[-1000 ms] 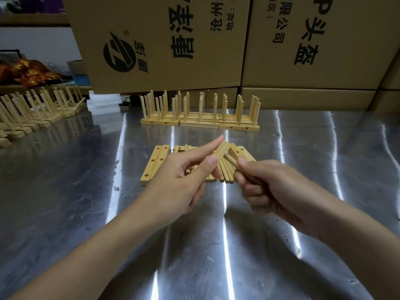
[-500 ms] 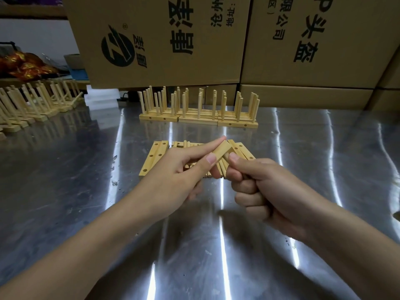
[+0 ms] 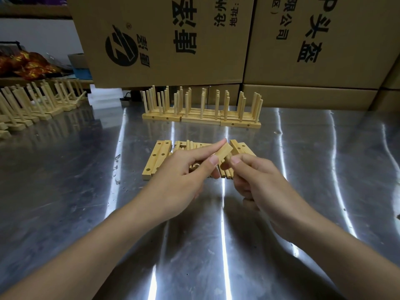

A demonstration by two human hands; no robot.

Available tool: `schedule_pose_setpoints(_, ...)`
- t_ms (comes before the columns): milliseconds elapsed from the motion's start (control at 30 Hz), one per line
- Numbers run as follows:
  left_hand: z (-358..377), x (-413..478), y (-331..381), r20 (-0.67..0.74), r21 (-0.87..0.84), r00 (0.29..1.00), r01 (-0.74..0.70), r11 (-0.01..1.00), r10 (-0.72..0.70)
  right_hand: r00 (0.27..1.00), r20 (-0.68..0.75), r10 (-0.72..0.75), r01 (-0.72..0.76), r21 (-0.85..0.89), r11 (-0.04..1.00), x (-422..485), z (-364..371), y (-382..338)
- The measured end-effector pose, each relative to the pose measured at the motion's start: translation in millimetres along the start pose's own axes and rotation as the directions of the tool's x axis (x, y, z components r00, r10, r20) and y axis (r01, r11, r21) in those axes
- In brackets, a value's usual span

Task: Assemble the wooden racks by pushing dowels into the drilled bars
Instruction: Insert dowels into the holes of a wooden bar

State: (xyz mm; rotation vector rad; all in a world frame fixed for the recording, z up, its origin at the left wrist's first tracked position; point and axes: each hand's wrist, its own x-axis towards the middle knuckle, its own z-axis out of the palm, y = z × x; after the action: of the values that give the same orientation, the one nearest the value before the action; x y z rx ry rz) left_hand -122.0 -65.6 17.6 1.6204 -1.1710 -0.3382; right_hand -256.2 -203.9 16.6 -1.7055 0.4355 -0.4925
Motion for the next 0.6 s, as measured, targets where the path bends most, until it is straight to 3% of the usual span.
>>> schedule_pose_setpoints(133,-3.0,-0.4,1.2,0.011,0.021,1.0,-0.018,1.0,0.017,0.996,0.065,0.061,-0.062,0.02,0.998,-2.0,-0.4,-5.0)
schedule_pose_setpoints(300,-5.4,-2.1,3.9,0.029,-0.075,0.999,-0.022,0.997,0.024,0.939,0.271,0.21,-0.298,0.341,0.892,-3.5,-8.5,-14.3)
schedule_pose_setpoints(400,-8.3,-2.5,5.4,0.069,-0.11,0.998,-0.006,0.994,0.014,0.906,0.346,0.243,-0.375,0.391,0.84,-1.0,-11.6,-13.2)
schedule_pose_setpoints(533,-7.7,-0.6,10.8,0.01,-0.133,0.999,-0.05,0.99,0.052,0.922,0.36,0.14,-0.264,0.322,0.909,11.0,-27.0,-12.7)
schedule_pose_setpoints(600,-10.0,2.6,10.4,-0.092,-0.157,0.995,-0.061,0.986,0.047,0.984,0.168,0.067,-0.108,0.245,0.964,18.8,-39.7,-11.8)
